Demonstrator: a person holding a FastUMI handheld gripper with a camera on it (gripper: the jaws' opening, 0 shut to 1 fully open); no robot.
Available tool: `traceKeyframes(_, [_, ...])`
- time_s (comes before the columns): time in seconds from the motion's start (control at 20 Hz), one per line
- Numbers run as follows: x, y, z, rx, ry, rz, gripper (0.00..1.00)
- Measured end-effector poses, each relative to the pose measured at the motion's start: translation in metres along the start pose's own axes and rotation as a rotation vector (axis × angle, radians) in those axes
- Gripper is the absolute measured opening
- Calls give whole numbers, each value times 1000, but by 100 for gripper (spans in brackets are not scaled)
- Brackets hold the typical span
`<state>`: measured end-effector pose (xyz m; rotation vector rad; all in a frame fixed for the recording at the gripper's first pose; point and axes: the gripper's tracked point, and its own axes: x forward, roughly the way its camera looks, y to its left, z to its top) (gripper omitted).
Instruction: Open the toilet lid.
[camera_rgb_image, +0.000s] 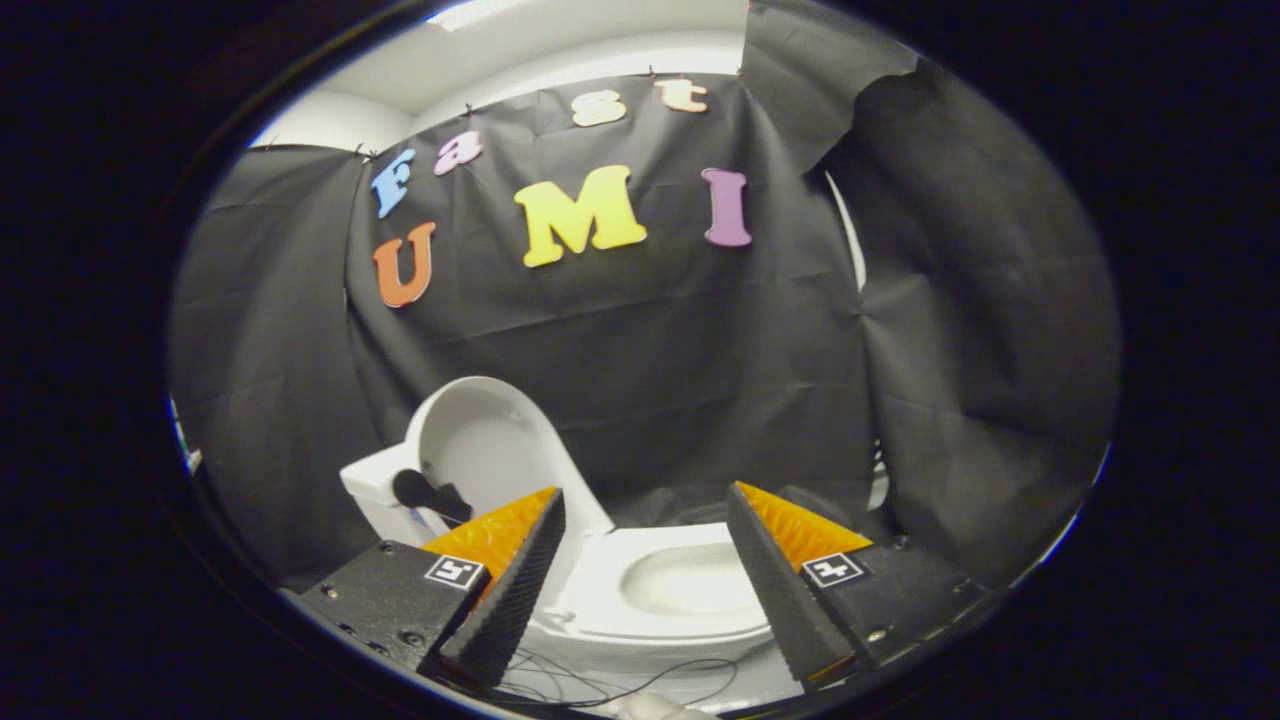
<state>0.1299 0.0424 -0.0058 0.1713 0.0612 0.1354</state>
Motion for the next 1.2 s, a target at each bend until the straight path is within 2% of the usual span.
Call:
traceKeyframes(0.2, [-10, -72, -35, -14, 20, -82, 100])
traceKeyframes(0.35, [-12, -100, -59, 0, 43, -113, 100])
traceKeyframes(0.5, [-14, -110, -69, 35, 41, -120, 100])
traceKeyframes(0.95, [-24, -112, -64, -39, -2, -142, 100])
traceKeyframes(1.2, [-24, -115, -66, -37, 12, -155, 100])
